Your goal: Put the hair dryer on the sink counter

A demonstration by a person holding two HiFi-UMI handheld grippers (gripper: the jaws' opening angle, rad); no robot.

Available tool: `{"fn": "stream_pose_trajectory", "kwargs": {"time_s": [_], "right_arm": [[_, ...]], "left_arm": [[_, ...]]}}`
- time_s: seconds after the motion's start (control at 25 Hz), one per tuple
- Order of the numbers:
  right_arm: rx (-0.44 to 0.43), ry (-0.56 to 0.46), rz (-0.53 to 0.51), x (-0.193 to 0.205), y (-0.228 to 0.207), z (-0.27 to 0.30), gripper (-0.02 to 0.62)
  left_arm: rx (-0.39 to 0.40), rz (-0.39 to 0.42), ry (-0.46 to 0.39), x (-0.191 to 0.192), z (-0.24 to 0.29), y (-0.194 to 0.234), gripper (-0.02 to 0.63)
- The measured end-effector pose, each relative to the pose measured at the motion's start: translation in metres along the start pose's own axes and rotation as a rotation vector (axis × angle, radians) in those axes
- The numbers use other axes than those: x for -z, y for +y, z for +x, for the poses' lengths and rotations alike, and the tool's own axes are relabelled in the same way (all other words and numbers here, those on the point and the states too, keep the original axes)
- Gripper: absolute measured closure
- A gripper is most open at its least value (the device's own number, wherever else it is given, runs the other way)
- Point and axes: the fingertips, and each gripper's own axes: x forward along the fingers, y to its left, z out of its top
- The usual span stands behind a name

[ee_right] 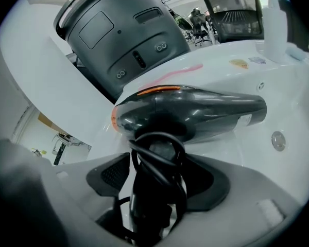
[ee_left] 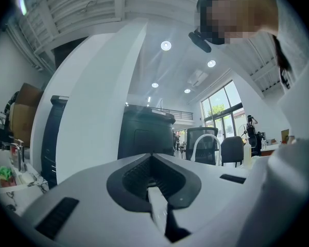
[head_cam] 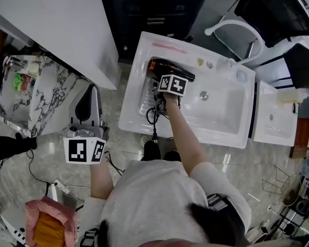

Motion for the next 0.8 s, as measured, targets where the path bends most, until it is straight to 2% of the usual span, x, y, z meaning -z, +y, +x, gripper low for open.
{"fn": "stream_pose_trajectory", "kwargs": {"time_s": [0.24,0.48,0.6,0.76,0.8], "right_arm": [[0.002,-0.011,-0.084,0.003,-0.001,-0.009,0.275],[0.011,-0.126,-0.120,-0.008,0.003,-0.039,0.278],[0.021,-0.207,-0.169,-0.015,0.005,-0.062,0.377],[-0.012,-0.309,-0.237,-0.023,0.009,-0.093,0.583],[-0.034,-0.329,-0.257,-0.025,0.010,-0.100,0.584]], "left_arm": [[0.015,0.001,-0.002,-0.001,0.001,-0.011,0.604],[0.028,0.013,-0.010,-0.005,0.001,-0.023,0.604],[0.036,0.017,-0.019,-0.008,0.001,-0.029,0.604],[0.045,0.020,-0.037,-0.014,0.000,-0.040,0.604],[0.047,0.020,-0.041,-0.015,0.000,-0.044,0.604]]}}
